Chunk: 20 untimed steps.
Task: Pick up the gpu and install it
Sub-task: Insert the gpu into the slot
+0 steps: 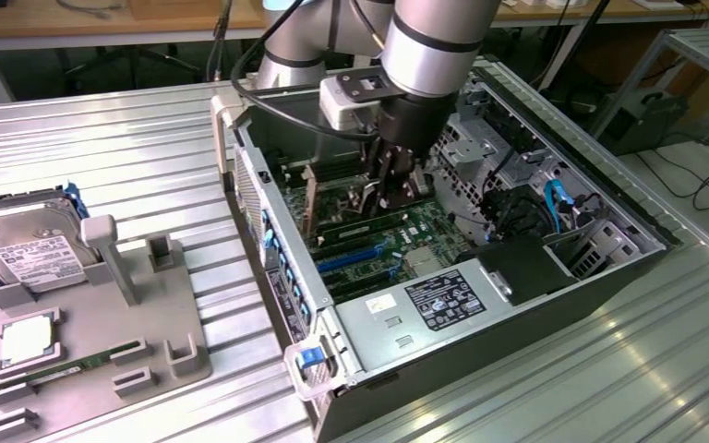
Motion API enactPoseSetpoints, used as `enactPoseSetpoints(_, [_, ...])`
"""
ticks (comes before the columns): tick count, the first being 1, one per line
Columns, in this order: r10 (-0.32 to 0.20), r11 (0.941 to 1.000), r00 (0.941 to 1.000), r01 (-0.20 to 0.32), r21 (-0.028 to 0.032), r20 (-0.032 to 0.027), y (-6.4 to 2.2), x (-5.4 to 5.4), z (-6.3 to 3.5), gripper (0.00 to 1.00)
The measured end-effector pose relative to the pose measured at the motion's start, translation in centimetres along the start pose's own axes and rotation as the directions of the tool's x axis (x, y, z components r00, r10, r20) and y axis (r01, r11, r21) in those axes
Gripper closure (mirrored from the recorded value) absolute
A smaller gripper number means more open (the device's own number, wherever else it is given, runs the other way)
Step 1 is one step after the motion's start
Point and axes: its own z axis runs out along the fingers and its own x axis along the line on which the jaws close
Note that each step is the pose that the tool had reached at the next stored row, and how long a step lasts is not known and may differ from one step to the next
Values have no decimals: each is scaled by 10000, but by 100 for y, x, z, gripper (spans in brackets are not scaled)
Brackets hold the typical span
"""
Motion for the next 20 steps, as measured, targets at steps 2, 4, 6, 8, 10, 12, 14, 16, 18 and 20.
enactPoseSetpoints(2, [-2,10000,10000,2,0,0,2,2,30,72])
enactPoseSetpoints(4, [-2,10000,10000,2,0,0,3,5,66,72])
enactPoseSetpoints(6, [1,10000,10000,-1,-3,0,3,16,96,72])
enactPoseSetpoints(8, [0,10000,10000,0,-5,-1,2,30,114,72])
enactPoseSetpoints(10, [2,10000,10000,-2,-5,0,3,41,123,72])
enactPoseSetpoints(12, [2,10000,10000,-2,-5,-17,2,43,130,72])
enactPoseSetpoints(14, [0,10000,10000,0,-5,-19,1,44,153,72])
enactPoseSetpoints(16, [-1,10000,10000,1,-5,-19,1,42,177,72])
enactPoseSetpoints(18, [1,10000,10000,-1,-6,-19,2,49,192,72])
enactPoseSetpoints(20, [2,10000,10000,-2,-5,-17,5,59,205,72])
